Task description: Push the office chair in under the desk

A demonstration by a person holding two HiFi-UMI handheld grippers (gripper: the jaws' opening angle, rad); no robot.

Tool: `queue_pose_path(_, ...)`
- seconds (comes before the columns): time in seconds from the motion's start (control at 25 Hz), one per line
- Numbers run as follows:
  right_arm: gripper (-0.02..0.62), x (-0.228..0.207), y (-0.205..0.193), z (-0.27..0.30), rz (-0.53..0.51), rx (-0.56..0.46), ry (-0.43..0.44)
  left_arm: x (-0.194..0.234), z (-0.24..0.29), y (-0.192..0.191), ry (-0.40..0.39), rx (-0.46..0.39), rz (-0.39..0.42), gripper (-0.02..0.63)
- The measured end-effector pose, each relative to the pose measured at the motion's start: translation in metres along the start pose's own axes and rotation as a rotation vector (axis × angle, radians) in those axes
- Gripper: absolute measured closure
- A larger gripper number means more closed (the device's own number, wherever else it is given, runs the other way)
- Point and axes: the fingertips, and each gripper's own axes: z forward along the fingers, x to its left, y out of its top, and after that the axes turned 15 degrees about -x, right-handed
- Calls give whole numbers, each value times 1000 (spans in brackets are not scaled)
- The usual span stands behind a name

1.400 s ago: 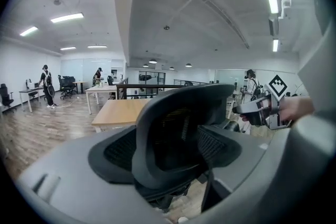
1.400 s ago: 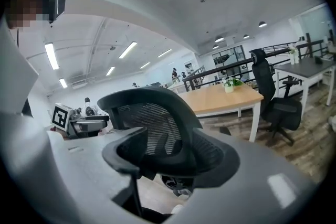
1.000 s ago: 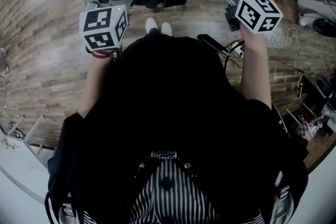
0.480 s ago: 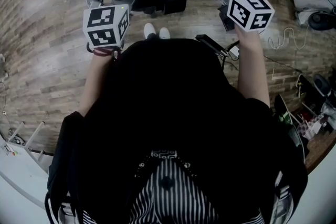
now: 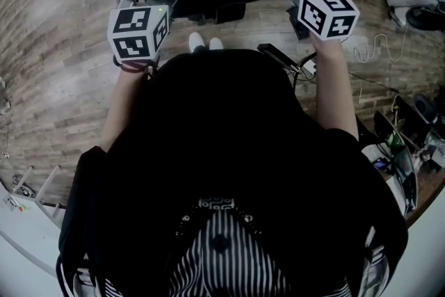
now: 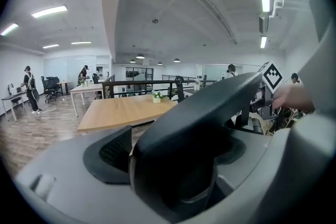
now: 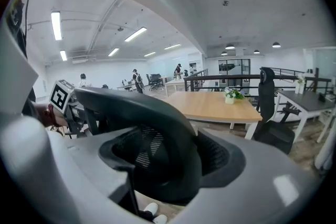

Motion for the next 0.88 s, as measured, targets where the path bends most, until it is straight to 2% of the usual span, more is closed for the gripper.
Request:
queue_pose_path(0.12,275,-3,1,4,76,-16,6,-1,2,-1,-11,-1,5,190)
queue_pose_path(0.24,275,-3,0,8,100,-24,-1,0,3,-2,-22,3,8,192)
queue_pose_path(0.52,282,-9,1,16,86,-14,-25,6,12,-2,-39,-5,4,192)
queue_pose_path(0.72,307,-8,-3,9,26,26,-13,3,10,-2,-46,-14,0,192)
queue_pose_path(0.88,341,-9,2,33,14,45,-29,31,23,1,-52,-40,15,192)
